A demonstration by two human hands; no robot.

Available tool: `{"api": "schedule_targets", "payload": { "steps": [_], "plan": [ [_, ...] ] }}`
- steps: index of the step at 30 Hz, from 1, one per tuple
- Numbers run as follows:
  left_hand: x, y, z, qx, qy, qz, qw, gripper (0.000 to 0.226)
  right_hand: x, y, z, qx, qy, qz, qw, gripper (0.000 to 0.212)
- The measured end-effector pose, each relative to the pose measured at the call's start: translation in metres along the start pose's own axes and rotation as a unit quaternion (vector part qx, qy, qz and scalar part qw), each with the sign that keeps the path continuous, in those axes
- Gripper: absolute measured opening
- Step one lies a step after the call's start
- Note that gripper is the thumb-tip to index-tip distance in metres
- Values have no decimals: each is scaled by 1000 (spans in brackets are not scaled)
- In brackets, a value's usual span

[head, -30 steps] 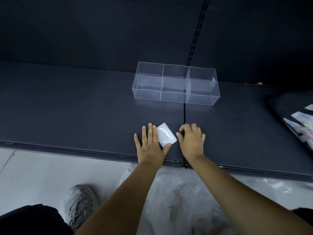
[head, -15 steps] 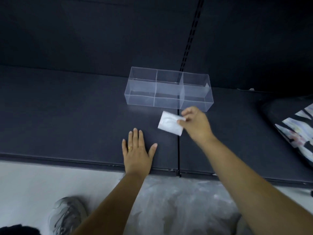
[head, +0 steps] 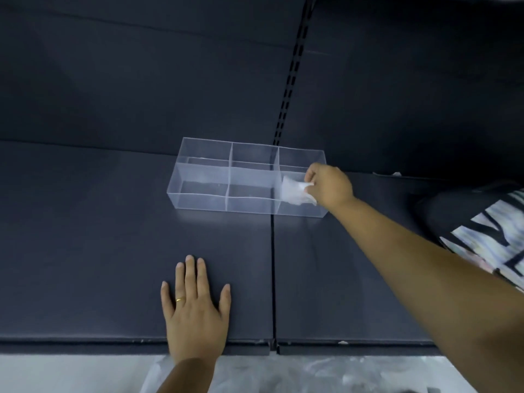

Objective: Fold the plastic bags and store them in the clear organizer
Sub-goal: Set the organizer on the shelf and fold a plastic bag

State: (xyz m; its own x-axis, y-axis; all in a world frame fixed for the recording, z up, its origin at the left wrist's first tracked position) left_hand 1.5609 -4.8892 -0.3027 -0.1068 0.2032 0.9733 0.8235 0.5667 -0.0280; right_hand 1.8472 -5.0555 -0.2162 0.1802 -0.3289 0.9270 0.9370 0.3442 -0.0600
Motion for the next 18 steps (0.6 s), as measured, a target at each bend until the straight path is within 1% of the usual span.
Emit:
{"api": "schedule_targets", "payload": {
  "steps": [2, 3, 4, 6, 7, 9, 11, 12, 13, 14, 16, 18],
  "plan": [
    [0, 0, -1, 2, 3, -5, 1000, 73, -5, 1, 0, 7, -44, -7, 999, 15],
    [0, 1, -1, 3, 4, -5, 1000, 73, -5, 1, 0, 1, -36, -6, 999, 14],
    [0, 1, -1, 4, 4, -5, 1000, 73, -4, 2, 1, -11, -1, -2, 1000, 14],
    [1, 1, -1, 6, 3, -3, 1000, 73, 4, 3, 4, -29, 135, 8, 990, 18],
    [2, 0, -2, 8, 4, -1, 1000, 73, 11, 3, 6, -33, 214, 11, 976, 21],
    [3, 0, -3, 10, 7, 5, 1000, 73, 24, 4, 10, -47, 352, 5, 935, 23],
    [4, 0, -3, 9, 9, 12, 1000, 74, 29, 7, 7, -80, 441, 5, 894, 26],
    [4, 0, -3, 8, 10, 12, 1000, 74, 28, 7, 5, -101, 458, 11, 883, 28],
    [5, 0, -3, 8, 9, 11, 1000, 74, 25, 7, 3, -118, 451, 19, 885, 30],
    [5, 0, -3, 9, 7, 9, 1000, 74, 20, 6, 1, -127, 420, 25, 898, 31],
    [5, 0, -3, 10, 4, 6, 1000, 73, 11, 4, -1, -117, 312, 16, 943, 29],
    [4, 0, -4, 10, 4, 4, 1000, 71, 3, 1, 0, -88, 211, -5, 974, 24]
  ]
}}
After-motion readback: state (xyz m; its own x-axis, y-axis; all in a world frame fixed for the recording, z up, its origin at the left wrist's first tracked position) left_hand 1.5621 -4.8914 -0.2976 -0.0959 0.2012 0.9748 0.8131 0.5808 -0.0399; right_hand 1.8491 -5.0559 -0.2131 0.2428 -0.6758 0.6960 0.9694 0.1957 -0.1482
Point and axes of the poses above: each hand's wrist, its own y-axis towards the middle knuckle, its own x-axis out of the back of the hand, z = x × y, the point moved 2 cm from there along y, towards the middle knuckle, and after that the axes turned 4 degrees about x, right-handed, at the moved point
